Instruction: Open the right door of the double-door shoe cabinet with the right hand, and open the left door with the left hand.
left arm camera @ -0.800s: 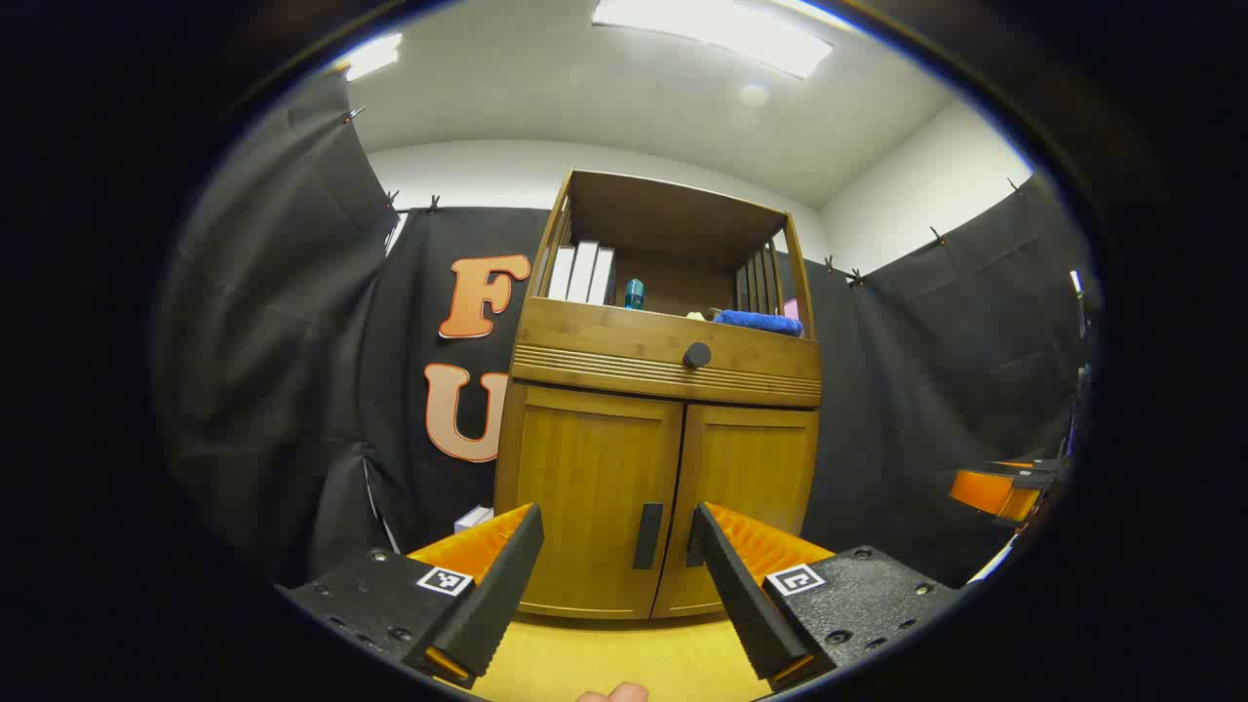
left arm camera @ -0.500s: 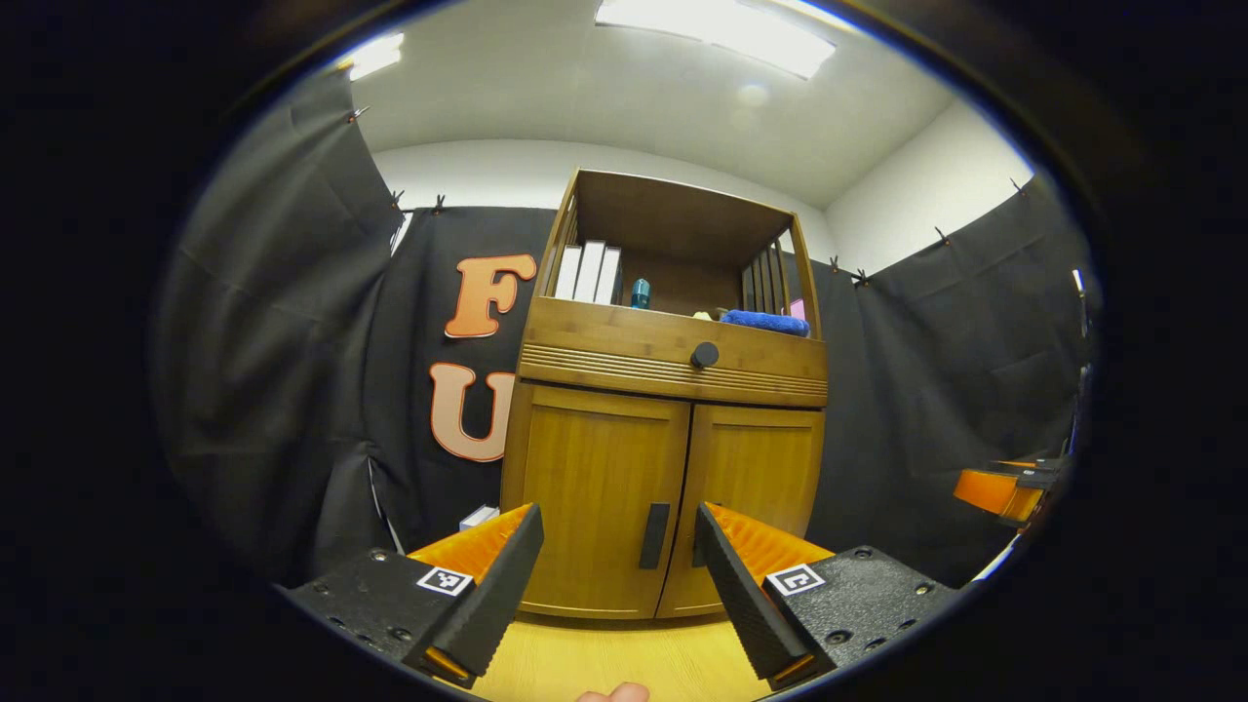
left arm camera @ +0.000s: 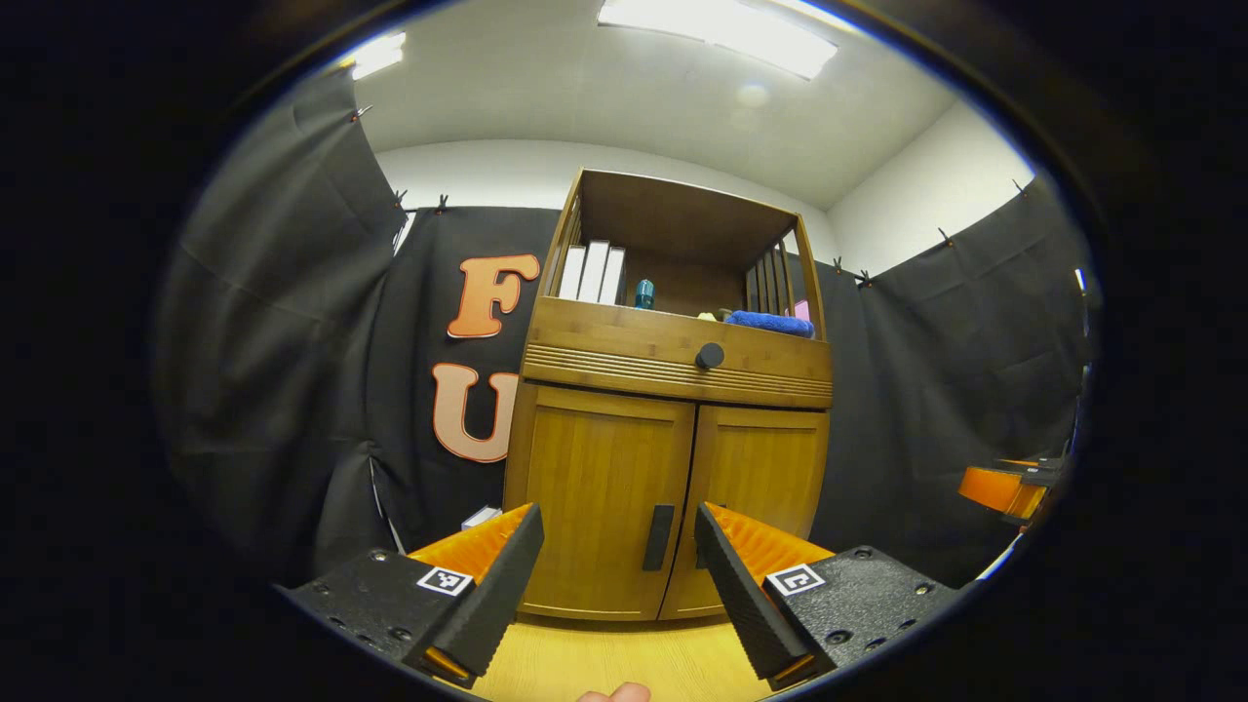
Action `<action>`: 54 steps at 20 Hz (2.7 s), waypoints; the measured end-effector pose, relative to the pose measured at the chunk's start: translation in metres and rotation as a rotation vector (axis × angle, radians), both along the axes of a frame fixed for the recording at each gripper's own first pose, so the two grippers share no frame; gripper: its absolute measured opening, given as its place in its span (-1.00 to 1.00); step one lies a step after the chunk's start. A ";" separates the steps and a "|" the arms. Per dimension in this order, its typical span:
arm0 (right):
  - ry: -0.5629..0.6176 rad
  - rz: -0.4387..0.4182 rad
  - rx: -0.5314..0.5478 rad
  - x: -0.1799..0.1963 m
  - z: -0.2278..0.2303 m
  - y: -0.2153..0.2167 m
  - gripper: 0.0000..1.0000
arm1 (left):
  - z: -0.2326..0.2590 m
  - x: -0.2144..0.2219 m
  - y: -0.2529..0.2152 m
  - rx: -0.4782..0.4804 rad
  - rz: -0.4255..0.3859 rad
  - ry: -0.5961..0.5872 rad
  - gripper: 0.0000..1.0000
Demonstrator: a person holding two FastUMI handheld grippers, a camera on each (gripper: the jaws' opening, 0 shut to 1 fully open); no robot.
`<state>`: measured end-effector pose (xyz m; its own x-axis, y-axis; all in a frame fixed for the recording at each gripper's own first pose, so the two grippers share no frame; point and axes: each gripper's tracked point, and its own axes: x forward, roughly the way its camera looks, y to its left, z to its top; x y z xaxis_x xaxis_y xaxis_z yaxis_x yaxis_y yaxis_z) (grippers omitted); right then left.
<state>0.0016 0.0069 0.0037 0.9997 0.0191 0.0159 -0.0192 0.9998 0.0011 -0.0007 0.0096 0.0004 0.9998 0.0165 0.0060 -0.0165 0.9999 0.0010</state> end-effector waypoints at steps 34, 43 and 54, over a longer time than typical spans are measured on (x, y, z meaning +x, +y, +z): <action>0.092 0.214 -0.036 0.220 -0.096 0.119 0.77 | -0.018 0.023 0.039 0.013 0.091 0.010 0.89; 0.202 0.187 -0.019 0.306 -0.175 0.141 0.95 | -0.019 0.025 0.038 0.016 0.081 0.004 0.83; 0.165 0.138 -0.093 0.336 -0.194 0.138 0.95 | -0.025 0.018 0.070 0.015 0.159 0.009 0.89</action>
